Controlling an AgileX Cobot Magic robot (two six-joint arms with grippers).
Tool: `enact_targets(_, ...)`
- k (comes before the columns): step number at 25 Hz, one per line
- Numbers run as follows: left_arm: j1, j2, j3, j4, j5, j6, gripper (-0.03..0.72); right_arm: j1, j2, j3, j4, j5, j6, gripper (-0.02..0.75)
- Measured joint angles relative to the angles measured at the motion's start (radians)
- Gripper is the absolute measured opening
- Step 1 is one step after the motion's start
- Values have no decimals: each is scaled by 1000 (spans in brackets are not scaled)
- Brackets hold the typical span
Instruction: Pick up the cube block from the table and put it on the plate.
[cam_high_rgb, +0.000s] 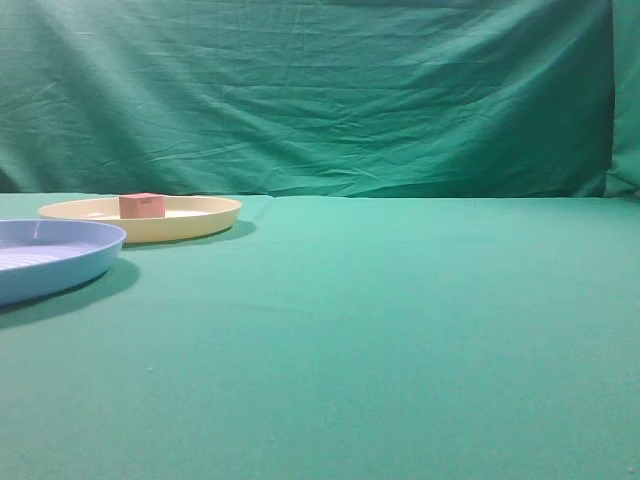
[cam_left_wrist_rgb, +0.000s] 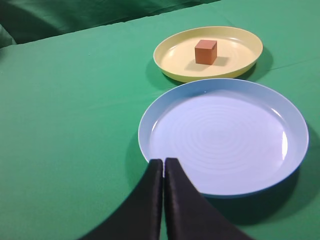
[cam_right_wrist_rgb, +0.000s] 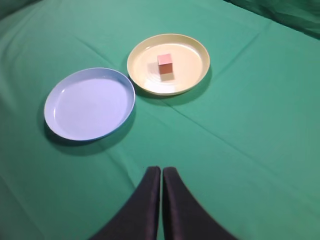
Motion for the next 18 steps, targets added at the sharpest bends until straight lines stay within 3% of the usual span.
enact_targets(10,0,0,0,0,0,0,0,-20,-245,60,-243,32,123,0)
enact_targets(18,0,0,0,0,0,0,0,-315,-556,445,-257,-205,157,0)
